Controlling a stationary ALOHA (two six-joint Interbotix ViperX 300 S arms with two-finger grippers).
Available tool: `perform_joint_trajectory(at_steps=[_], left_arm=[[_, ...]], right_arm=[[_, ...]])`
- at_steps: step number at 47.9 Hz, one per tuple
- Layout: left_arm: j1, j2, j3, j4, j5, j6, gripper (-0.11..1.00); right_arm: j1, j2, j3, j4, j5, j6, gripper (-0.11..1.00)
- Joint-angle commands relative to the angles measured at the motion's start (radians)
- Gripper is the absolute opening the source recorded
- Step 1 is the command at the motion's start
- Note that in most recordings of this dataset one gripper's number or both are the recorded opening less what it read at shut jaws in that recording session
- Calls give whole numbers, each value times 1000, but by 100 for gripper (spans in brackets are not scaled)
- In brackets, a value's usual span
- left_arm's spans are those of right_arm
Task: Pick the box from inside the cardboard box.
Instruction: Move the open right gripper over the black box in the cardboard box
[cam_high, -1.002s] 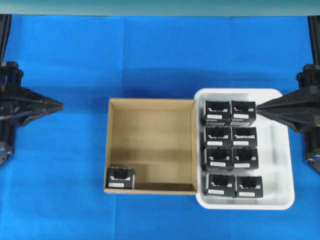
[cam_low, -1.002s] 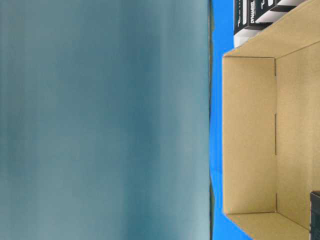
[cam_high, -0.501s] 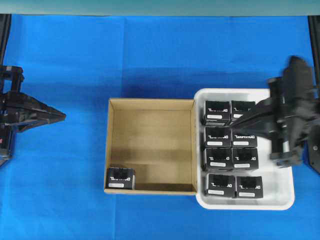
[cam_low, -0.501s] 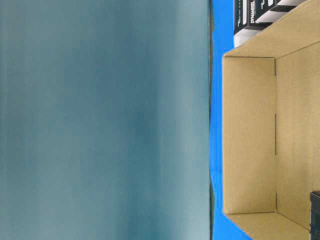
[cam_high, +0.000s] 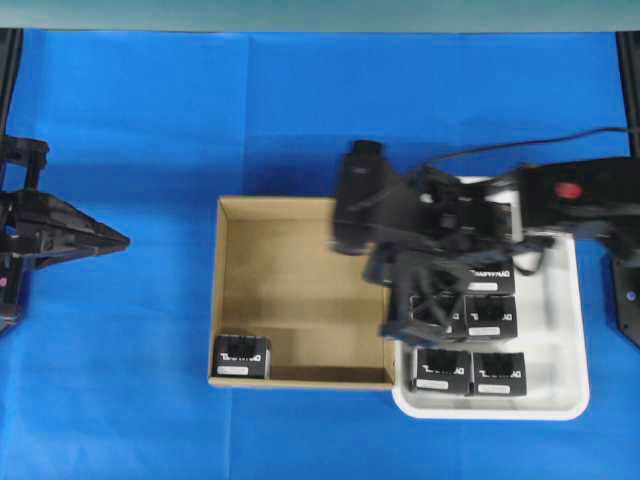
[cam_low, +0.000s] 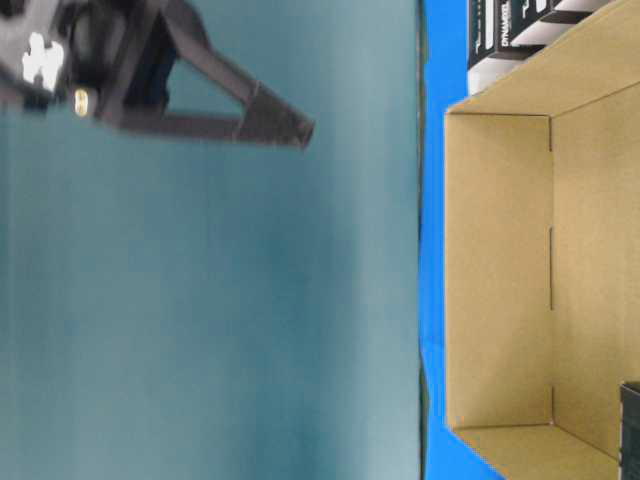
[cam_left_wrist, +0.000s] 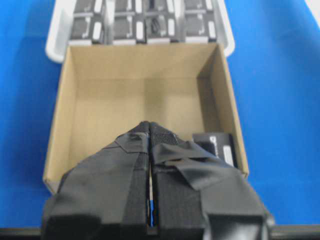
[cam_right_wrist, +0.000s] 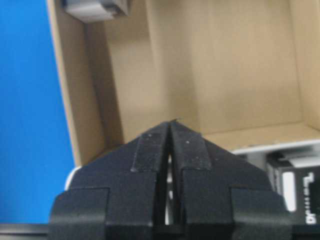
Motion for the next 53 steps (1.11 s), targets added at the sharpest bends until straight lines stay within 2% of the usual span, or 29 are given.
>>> perform_joint_trajectory(at_steps=[1, 7, 14, 22, 25, 27, 31, 37, 39, 43, 53], left_arm=[[2, 0, -31, 3, 12, -2, -4], [0, 3, -32, 3, 37, -3, -4], [-5, 6, -31, 2, 83, -3, -4], [-15, 0, -32, 2, 123, -6, -4], [-15, -2, -32, 3, 126, -6, -4], [-17, -2, -32, 3, 126, -6, -4], [-15, 3, -32, 3, 127, -6, -4], [-17, 2, -32, 3, 129, -5, -4], [-17, 2, -32, 3, 133, -6, -4], [-18, -2, -32, 3, 150, -9, -4], [-25, -5, -32, 3, 202, -26, -4]], right_arm=[[3, 83, -104, 8, 81, -2, 4], [2, 179, -204, 35, 158, -17, 4], [0, 250, -264, 71, 160, -57, 5], [-15, 307, -311, 149, 155, -121, 14], [-25, 322, -325, 192, 150, -152, 22], [-32, 334, -333, 229, 150, -176, 31], [-44, 354, -341, 282, 150, -207, 56], [-61, 383, -348, 302, 144, -250, 89], [-67, 397, -353, 307, 129, -265, 96], [-77, 420, -362, 330, 106, -275, 100], [-87, 486, -390, 454, 78, -324, 100]])
